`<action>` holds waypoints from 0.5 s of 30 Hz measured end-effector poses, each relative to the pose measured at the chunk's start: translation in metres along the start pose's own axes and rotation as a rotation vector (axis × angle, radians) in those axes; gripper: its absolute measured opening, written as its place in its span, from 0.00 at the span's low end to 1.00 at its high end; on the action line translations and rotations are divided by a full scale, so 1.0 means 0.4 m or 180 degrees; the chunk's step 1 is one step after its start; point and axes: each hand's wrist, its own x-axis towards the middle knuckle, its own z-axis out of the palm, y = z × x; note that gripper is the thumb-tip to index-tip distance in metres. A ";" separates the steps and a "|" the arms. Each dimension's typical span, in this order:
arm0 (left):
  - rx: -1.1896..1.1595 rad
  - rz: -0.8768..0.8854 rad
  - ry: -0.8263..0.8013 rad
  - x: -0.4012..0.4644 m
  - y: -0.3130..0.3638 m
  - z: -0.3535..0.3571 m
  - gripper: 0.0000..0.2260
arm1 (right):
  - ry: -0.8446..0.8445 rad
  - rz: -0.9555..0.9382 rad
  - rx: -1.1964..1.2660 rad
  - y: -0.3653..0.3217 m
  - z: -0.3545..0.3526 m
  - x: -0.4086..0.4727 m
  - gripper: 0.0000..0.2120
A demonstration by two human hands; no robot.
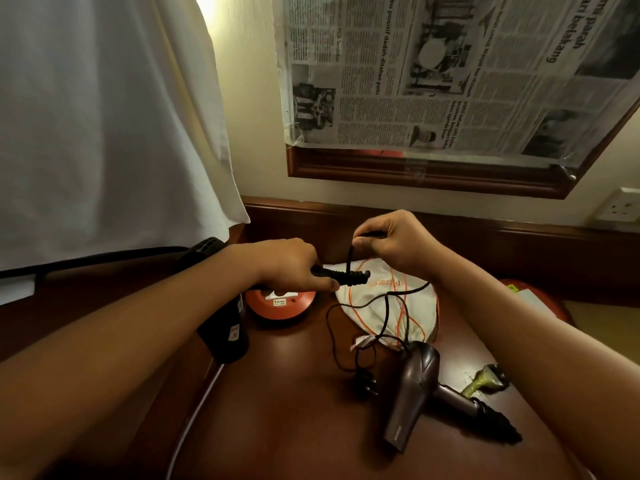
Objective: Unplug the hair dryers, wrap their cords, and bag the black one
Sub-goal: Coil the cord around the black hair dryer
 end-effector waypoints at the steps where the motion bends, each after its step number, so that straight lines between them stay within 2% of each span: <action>1: -0.0041 -0.0053 0.0018 0.004 -0.002 0.003 0.25 | 0.0089 -0.0132 -0.0124 -0.008 0.001 -0.006 0.05; 4: -0.0112 -0.0089 0.0075 0.018 -0.011 0.014 0.23 | 0.0281 -0.0626 -0.0563 -0.020 0.016 -0.028 0.05; 6: -0.0141 -0.0081 0.0062 0.030 -0.017 0.019 0.22 | 0.0369 -0.0749 -0.0745 -0.012 0.036 -0.042 0.05; 10: -0.0293 -0.0104 0.0042 0.055 -0.028 0.023 0.25 | 0.0672 -0.0662 -0.0839 0.004 0.081 -0.080 0.09; 13: -0.0392 -0.0136 0.0184 0.065 -0.033 0.024 0.26 | 0.1044 -0.0559 -0.0612 -0.003 0.115 -0.119 0.12; 15: -0.0448 -0.0158 0.0231 0.068 -0.038 0.021 0.27 | 0.1102 -0.0325 -0.0226 -0.006 0.142 -0.141 0.11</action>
